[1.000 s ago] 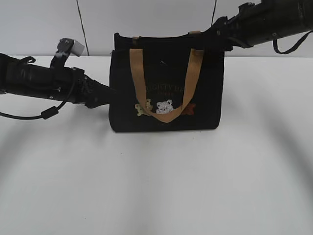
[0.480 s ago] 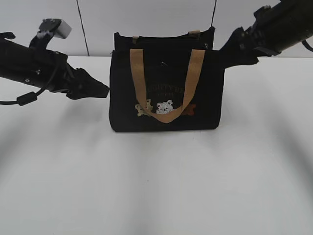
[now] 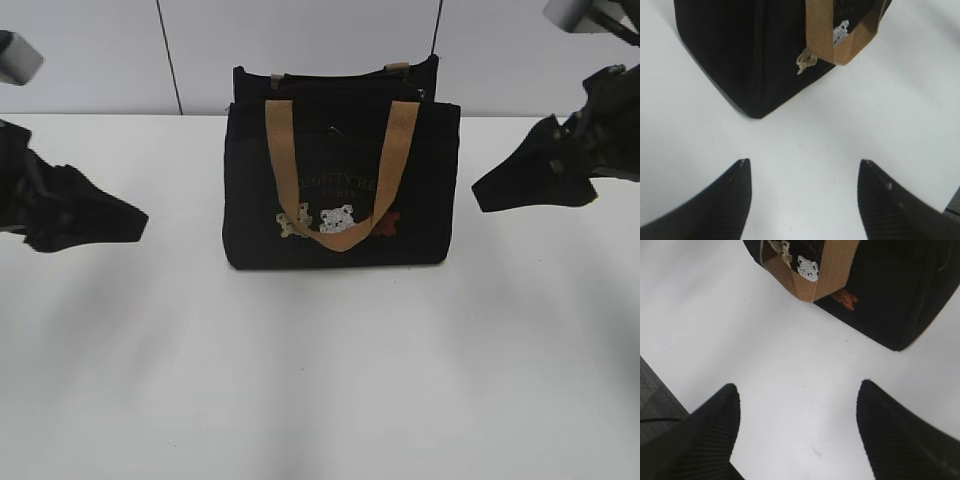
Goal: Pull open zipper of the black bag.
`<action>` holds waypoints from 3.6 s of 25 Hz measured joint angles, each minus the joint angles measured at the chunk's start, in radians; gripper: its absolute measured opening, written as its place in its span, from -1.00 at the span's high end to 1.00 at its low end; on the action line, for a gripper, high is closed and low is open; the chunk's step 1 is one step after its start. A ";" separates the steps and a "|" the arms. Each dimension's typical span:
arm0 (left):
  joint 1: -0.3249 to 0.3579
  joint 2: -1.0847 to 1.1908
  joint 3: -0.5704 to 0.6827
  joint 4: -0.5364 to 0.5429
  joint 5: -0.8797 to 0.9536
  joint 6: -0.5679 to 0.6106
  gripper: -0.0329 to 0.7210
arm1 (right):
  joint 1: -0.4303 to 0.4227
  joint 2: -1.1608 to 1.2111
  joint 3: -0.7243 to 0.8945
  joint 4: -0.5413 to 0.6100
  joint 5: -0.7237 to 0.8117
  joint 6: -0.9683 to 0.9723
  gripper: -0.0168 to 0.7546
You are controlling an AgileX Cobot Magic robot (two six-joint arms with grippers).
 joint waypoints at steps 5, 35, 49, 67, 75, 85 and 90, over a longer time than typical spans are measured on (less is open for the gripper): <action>0.000 -0.237 0.043 0.251 0.071 -0.282 -0.41 | 0.000 -0.198 0.069 -0.013 0.000 0.039 -0.46; -0.004 -1.327 0.214 0.850 0.442 -1.021 -0.41 | 0.000 -1.345 0.423 -0.596 0.334 0.713 -0.47; -0.004 -1.352 0.226 0.847 0.413 -1.021 -0.41 | 0.000 -1.427 0.503 -0.608 0.255 0.718 -0.47; 0.049 -1.356 0.226 0.847 0.413 -1.022 -0.41 | -0.060 -1.428 0.504 -0.608 0.253 0.718 -0.47; 0.197 -1.367 0.226 0.847 0.412 -1.023 -0.41 | -0.092 -1.428 0.505 -0.607 0.252 0.718 -0.47; 0.211 -1.367 0.226 0.847 0.412 -1.023 -0.41 | -0.102 -1.428 0.506 -0.604 0.252 0.718 -0.48; 0.211 -1.367 0.226 0.847 0.412 -1.023 -0.41 | -0.102 -1.428 0.506 -0.604 0.251 0.718 -0.48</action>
